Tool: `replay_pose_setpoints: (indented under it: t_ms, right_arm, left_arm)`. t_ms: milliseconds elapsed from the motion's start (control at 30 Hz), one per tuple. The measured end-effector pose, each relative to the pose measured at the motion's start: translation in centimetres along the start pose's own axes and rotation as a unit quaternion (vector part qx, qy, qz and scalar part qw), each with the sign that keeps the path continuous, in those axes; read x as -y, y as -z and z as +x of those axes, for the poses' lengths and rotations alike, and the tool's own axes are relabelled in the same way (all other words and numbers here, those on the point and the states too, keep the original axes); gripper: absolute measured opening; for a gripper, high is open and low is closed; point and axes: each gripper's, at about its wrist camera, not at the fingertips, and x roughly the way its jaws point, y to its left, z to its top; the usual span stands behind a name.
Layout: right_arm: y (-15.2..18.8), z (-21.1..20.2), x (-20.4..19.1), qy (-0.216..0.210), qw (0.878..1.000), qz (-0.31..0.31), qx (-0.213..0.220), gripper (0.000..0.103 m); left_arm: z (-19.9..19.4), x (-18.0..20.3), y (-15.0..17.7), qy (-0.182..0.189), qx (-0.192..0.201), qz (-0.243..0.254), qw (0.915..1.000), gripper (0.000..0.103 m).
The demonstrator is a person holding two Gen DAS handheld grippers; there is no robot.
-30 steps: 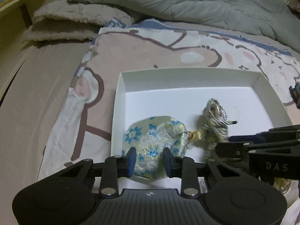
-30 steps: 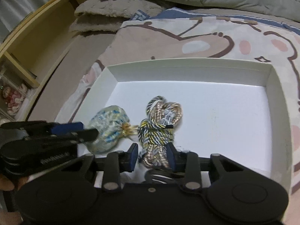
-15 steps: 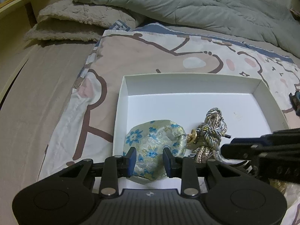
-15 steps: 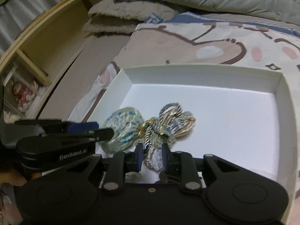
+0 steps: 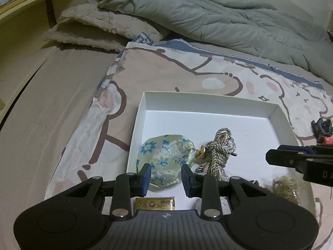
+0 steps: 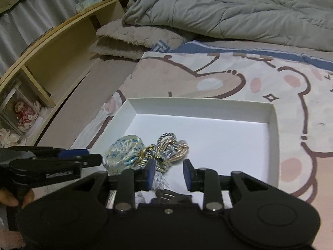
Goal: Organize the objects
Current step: 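Lower and release the floral pouch and braided cord into the box with both tools, then move both tools from the box toward the crochet scrunchie and bunny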
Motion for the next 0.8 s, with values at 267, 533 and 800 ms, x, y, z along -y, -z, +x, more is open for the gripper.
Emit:
replay_pose_setpoints:
  t_ms: [267,533,800]
  right_arm:
    - [0.6,-1.9,0.5,0.022,1.000,-0.004,0.016,0.056]
    - [0.7,-3.8,0.9,0.052,0.998,-0.011,0.039,0.074]
    - [1.1,-5.3,1.1,0.071,0.996,-0.022,0.049,0.091]
  left_arm:
    - [-2.1,0.5,0.6,-0.006,0.008,-0.002,1.0000,0.074]
    - [-3.5,0.4,0.9,-0.004,0.022,-0.012,0.9997,0.092]
    - [-4.5,0.8,0.9,-0.003,0.039,-0.025,0.9989,0.103]
